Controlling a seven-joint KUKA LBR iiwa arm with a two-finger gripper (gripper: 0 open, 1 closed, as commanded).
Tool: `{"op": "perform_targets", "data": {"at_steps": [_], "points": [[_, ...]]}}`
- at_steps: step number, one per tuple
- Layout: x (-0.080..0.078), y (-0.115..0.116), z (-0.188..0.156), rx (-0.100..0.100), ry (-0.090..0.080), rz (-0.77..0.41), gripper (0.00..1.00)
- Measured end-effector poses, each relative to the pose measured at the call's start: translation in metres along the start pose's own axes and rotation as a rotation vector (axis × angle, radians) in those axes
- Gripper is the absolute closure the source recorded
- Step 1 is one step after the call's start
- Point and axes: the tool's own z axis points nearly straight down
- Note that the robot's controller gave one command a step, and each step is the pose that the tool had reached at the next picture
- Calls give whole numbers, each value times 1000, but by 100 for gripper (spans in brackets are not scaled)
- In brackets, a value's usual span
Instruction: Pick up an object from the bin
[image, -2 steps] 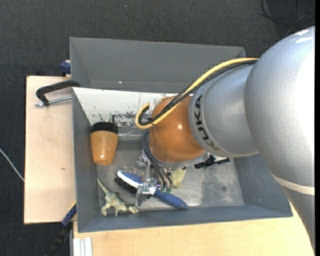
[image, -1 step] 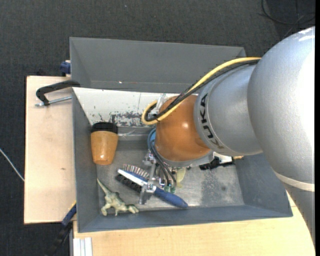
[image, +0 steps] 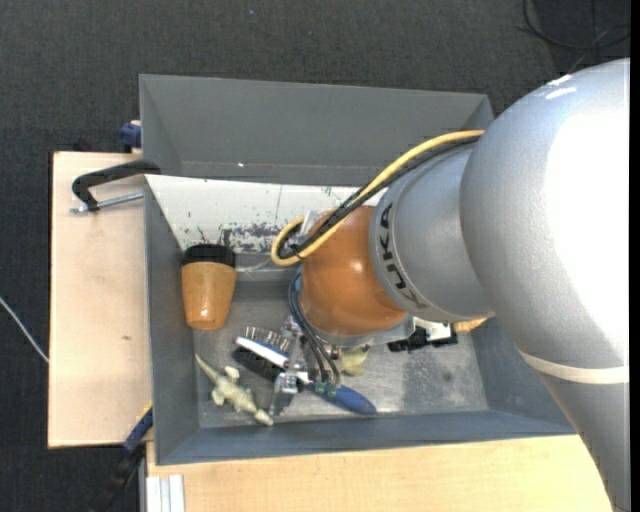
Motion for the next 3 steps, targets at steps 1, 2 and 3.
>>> {"op": "perform_targets", "data": {"at_steps": [1,2,3], "points": [[-1,1,-1,0,1,1,0],[-3,1,-3,-2,-4,2,100],[-5,3,-72,-2,-3,1,100]]}}
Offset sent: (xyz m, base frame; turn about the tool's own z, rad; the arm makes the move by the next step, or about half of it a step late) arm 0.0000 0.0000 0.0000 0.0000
